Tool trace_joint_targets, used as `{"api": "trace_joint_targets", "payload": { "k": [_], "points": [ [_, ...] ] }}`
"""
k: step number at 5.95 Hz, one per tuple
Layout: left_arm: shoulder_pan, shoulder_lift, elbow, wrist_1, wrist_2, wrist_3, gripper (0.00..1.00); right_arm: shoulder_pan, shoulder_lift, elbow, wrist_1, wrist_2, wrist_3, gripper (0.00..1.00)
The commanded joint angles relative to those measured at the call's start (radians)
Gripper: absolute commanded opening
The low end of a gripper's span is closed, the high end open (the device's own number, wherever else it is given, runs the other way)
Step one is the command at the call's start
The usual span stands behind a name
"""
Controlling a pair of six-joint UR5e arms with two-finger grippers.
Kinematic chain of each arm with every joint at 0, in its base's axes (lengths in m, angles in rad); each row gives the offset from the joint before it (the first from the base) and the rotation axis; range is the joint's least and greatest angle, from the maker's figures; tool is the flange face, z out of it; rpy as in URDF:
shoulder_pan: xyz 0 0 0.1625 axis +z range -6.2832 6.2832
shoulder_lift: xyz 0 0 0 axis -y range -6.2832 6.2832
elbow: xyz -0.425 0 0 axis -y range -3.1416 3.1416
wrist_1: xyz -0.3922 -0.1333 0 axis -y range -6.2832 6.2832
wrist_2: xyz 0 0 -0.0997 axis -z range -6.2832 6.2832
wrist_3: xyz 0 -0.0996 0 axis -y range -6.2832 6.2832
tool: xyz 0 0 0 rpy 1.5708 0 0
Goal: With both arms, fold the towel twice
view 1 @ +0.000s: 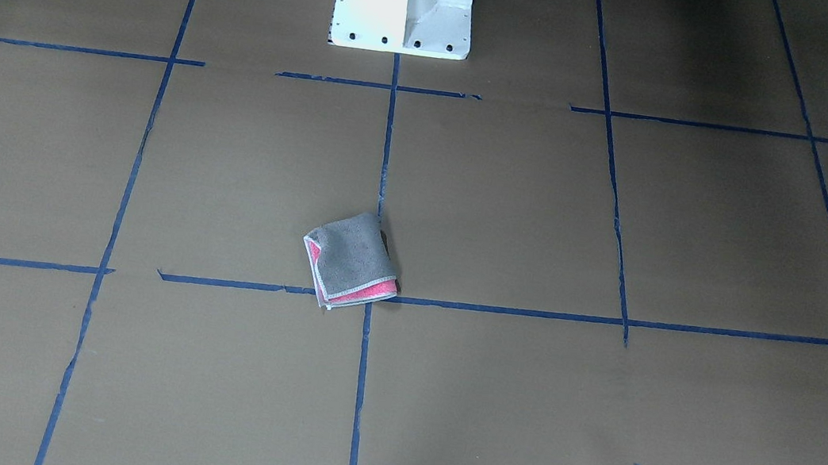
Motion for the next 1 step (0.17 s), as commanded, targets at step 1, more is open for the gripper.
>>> {"api": "trace_joint_targets", "payload": {
  "k": [1],
  "points": [
    [0.000,-0.001,0.000,0.000,0.000,-0.001,1.00,0.000,0.000,0.000,0.000,0.000,0.000,1.00]
  ]
}}
